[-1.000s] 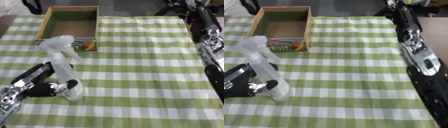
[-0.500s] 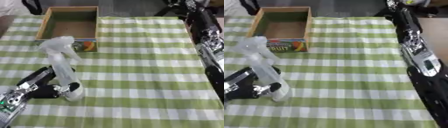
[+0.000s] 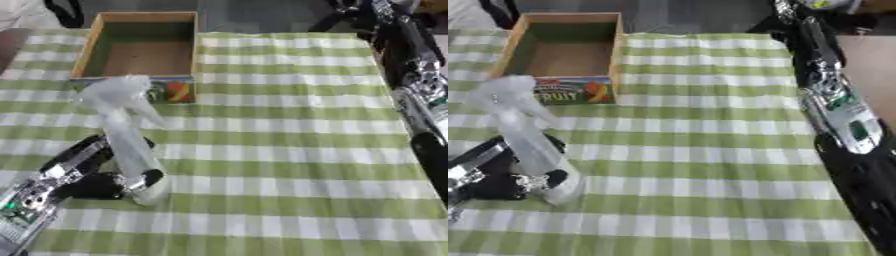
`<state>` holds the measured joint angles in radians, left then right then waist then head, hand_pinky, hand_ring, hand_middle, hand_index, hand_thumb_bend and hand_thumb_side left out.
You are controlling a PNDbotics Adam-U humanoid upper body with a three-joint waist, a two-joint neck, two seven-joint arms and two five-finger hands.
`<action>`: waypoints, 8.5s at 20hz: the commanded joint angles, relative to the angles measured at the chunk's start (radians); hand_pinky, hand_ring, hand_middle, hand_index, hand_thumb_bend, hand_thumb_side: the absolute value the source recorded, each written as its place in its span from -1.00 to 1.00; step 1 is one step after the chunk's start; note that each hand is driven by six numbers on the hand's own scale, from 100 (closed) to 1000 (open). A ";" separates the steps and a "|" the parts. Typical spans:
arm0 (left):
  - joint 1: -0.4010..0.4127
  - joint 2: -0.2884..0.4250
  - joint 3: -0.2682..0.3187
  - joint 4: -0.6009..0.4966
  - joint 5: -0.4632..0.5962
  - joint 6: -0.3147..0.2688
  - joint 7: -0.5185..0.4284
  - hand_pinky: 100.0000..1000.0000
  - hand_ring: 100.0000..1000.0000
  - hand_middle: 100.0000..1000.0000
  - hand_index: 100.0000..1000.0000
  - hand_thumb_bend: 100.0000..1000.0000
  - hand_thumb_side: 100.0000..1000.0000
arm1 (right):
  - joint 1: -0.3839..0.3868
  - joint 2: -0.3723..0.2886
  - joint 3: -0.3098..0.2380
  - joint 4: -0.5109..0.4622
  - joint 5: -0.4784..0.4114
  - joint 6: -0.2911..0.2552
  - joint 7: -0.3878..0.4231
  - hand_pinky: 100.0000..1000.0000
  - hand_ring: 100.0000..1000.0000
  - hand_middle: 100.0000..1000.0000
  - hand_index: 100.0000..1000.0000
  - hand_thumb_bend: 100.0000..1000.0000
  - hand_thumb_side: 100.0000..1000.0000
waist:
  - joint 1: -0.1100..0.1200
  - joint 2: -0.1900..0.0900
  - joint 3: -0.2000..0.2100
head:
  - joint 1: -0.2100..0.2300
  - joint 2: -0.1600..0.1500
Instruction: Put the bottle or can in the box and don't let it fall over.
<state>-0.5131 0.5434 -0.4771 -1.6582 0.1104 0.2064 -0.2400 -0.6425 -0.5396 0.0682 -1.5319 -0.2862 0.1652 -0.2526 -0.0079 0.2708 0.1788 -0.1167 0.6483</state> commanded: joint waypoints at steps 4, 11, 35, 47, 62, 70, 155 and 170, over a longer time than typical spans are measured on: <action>-0.013 0.006 0.007 -0.001 0.010 0.003 0.005 1.00 0.22 0.19 0.40 -0.67 -0.92 | -0.018 -0.013 -0.007 -0.007 -0.003 -0.002 0.004 0.79 0.58 0.70 0.68 -1.00 0.54 | 0.000 -0.015 0.000 | 0.001 -0.013; -0.015 0.005 0.012 -0.010 0.014 -0.005 0.067 1.00 0.10 -0.04 0.15 -1.00 -0.98 | -0.016 -0.013 -0.008 -0.006 -0.004 -0.002 0.004 0.79 0.57 0.69 0.68 -1.00 0.54 | 0.000 -0.015 0.000 | 0.001 -0.013; -0.012 -0.002 0.051 -0.075 0.042 -0.030 0.140 1.00 0.04 -0.52 -0.51 -1.00 -0.89 | -0.013 -0.014 -0.012 -0.004 -0.006 -0.006 0.004 0.79 0.56 0.66 0.67 -1.00 0.54 | 0.002 -0.016 0.002 | -0.006 -0.020; -0.023 0.012 0.136 -0.163 0.101 -0.036 0.172 1.00 0.02 -0.52 -0.50 -1.00 -0.90 | -0.011 -0.020 -0.014 -0.004 -0.006 -0.007 0.003 0.79 0.56 0.66 0.67 -1.00 0.54 | 0.006 -0.018 0.008 | -0.014 -0.017; -0.185 0.097 0.244 -0.165 0.295 -0.018 0.243 1.00 0.01 -0.51 -0.50 -1.00 -0.89 | -0.012 -0.030 -0.014 -0.006 -0.001 -0.007 0.004 0.79 0.56 0.67 0.67 -1.00 0.53 | 0.017 -0.021 0.012 | -0.017 -0.015; -0.323 0.084 0.244 0.002 0.292 -0.019 0.230 1.00 -0.01 -0.51 -0.49 -1.00 -0.90 | -0.020 -0.032 -0.012 -0.006 0.001 -0.007 0.007 0.79 0.56 0.67 0.67 -1.00 0.52 | 0.018 -0.016 0.001 | -0.003 -0.028; -0.333 0.072 0.349 0.238 0.192 -0.156 0.402 1.00 0.39 0.48 0.56 -0.26 -0.11 | -0.040 -0.027 -0.011 -0.016 -0.010 -0.008 0.021 0.79 0.56 0.68 0.67 -1.00 0.53 | -0.003 0.029 -0.032 | 0.019 -0.117; -0.069 0.126 0.345 -0.049 0.255 -0.111 0.368 1.00 0.27 0.45 0.60 -0.44 0.00 | -0.008 -0.027 -0.021 -0.015 -0.013 -0.018 0.020 0.79 0.56 0.68 0.67 -1.00 0.48 | 0.016 -0.062 -0.017 | -0.012 -0.039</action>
